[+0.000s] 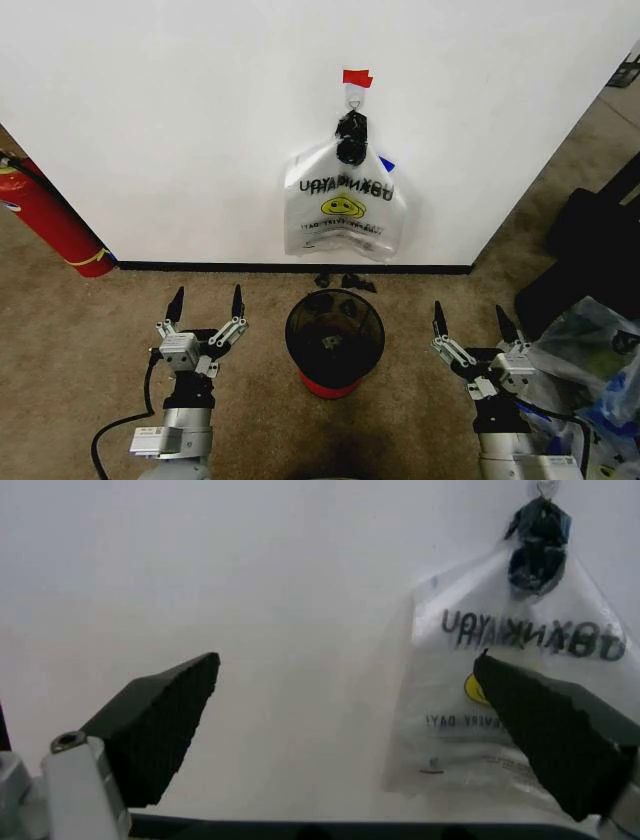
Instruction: Pick up the garbage bag from the wall and place it over the trash bin.
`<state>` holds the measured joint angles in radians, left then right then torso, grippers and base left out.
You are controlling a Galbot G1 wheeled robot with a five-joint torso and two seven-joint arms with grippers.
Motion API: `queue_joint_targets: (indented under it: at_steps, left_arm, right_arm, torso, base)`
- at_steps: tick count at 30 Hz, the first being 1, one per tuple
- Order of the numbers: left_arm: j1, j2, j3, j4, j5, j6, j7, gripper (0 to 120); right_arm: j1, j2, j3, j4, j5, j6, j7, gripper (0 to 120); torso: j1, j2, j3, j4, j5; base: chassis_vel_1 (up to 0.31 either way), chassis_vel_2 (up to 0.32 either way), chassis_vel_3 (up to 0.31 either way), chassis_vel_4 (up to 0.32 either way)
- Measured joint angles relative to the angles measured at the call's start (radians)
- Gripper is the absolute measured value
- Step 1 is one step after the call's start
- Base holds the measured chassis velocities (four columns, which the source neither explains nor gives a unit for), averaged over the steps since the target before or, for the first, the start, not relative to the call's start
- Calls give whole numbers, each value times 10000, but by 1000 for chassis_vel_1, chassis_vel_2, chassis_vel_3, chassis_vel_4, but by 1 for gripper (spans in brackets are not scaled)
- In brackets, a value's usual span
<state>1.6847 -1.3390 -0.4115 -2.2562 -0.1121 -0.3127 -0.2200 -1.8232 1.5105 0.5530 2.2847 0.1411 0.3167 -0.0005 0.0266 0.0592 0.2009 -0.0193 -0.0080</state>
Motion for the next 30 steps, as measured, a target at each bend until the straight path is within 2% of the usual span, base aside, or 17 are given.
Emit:
queue_joint_targets:
  at_steps: [16, 30]
  left_arm:
    - [-89, 63, -76, 47, -123, 114, -16, 100]
    - [-157, 35, 10, 284, -27, 188, -15, 100]
  right_arm:
    - [1275, -995, -164, -887, 1263, -702, -246, 100]
    - [3457, -2001, -695, -1916, 1619, -1338, -231, 100]
  torso:
    - [0, 0, 0, 0, 1]
    - [0, -1, 1, -1, 1]
  base:
    - [0, 0, 0, 0]
    - [0, 0, 0, 0]
